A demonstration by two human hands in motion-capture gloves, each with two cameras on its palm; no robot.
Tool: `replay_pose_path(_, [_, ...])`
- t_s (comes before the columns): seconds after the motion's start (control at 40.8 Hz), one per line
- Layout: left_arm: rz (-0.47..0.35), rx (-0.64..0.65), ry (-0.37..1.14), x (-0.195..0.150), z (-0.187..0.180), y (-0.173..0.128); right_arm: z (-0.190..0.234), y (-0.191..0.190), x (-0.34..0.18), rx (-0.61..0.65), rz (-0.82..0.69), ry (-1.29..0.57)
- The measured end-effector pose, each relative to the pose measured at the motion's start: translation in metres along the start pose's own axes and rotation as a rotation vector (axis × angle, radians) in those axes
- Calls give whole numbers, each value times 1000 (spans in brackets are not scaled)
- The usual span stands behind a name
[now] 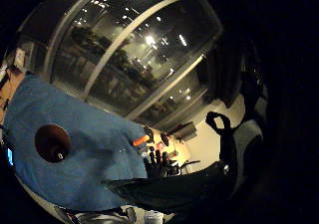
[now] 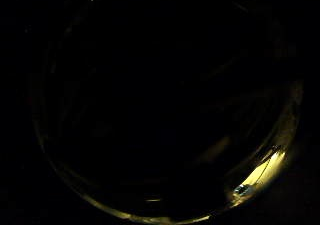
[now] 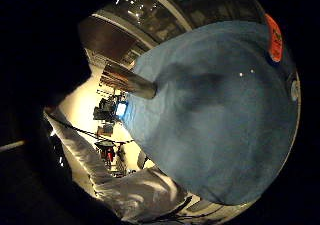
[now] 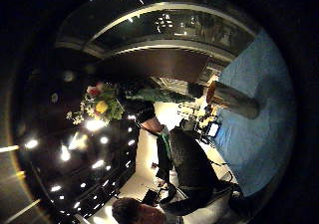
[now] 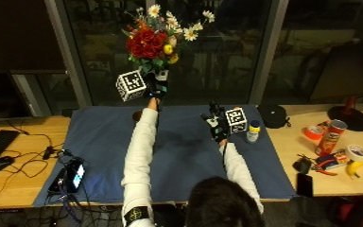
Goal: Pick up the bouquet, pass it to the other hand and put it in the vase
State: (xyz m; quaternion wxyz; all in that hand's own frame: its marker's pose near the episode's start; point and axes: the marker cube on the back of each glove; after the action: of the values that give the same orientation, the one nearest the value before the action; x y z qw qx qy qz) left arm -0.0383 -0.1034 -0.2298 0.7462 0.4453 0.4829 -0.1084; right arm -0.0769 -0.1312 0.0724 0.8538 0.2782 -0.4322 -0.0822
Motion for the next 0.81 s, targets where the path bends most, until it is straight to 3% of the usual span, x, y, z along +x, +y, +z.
replay_pose_path(0.269, [32,54,-109,-28,-24,-36,-15,9,8,-75,263,2])
replay_pose_path(0.343, [31,66,-131,-39,-28,-40,-16,9,1,-102,221,-77])
replay_pose_path(0.441, [9,75,-129,-56,-32,-42,-17,2,12,-40,235,-1])
replay_pose_path(0.563, [-23,74,-122,-83,-35,-45,-17,10,6,-115,274,-72])
replay_pose_path(0.686, [-47,49,-107,-111,-36,-44,-14,9,-1,-109,166,-123])
replay_pose_path(0.808, [-91,-7,-103,-160,-38,-37,-7,13,0,-155,199,-147])
